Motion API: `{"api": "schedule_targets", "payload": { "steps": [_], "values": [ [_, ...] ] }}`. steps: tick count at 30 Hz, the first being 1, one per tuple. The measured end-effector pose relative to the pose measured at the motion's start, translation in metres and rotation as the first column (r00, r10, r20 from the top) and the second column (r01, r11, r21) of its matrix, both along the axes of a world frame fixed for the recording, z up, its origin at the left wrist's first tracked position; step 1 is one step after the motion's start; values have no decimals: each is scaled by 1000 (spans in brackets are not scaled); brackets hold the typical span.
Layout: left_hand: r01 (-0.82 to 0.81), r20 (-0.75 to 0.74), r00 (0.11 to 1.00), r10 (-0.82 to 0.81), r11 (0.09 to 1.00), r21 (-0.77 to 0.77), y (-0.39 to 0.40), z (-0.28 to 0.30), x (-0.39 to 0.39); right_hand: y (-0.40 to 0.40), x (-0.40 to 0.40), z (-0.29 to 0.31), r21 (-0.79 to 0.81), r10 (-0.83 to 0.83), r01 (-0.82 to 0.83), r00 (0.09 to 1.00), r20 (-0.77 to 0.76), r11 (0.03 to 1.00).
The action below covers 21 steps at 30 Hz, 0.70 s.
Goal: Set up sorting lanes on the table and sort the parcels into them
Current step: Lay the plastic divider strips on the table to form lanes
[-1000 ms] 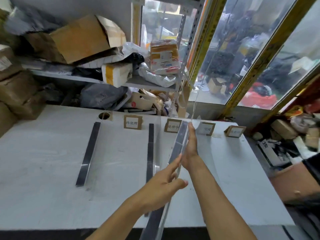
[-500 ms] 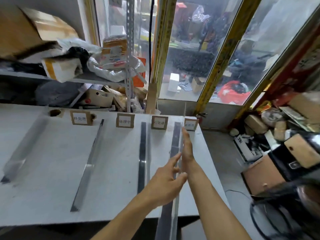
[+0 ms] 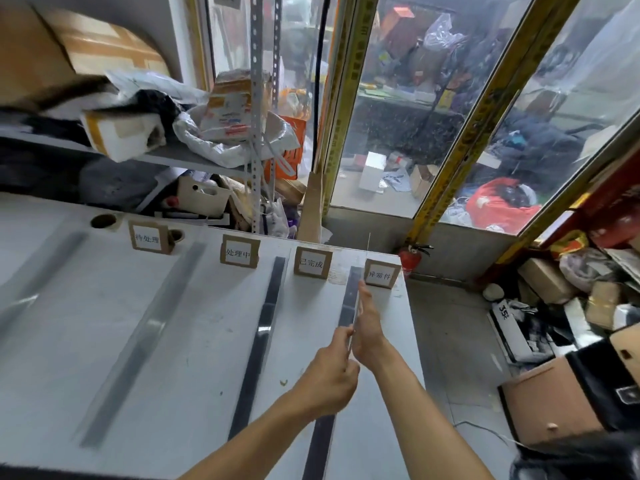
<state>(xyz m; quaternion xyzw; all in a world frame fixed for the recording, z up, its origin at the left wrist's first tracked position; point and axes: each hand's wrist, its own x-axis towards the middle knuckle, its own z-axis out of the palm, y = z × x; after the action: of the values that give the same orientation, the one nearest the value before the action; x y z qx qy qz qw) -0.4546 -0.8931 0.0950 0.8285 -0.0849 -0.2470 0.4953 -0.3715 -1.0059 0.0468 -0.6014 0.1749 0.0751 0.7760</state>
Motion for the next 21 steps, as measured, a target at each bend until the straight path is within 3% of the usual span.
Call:
{"api": "schedule_targets", "payload": {
  "steps": [4, 11, 21],
  "values": [
    [-74, -32, 997, 75, 997, 27, -24, -17, 31, -15, 33, -21, 57, 90, -88, 995, -41, 994],
    [-165, -113, 980, 166, 986, 18, -59, -43, 62, -37, 62, -57, 0, 158, -158, 987, -40, 987],
    [-123, -219, 965, 143, 987, 101, -76, -82, 56, -52, 63, -98, 19, 106, -104, 982, -157, 994]
  ]
}}
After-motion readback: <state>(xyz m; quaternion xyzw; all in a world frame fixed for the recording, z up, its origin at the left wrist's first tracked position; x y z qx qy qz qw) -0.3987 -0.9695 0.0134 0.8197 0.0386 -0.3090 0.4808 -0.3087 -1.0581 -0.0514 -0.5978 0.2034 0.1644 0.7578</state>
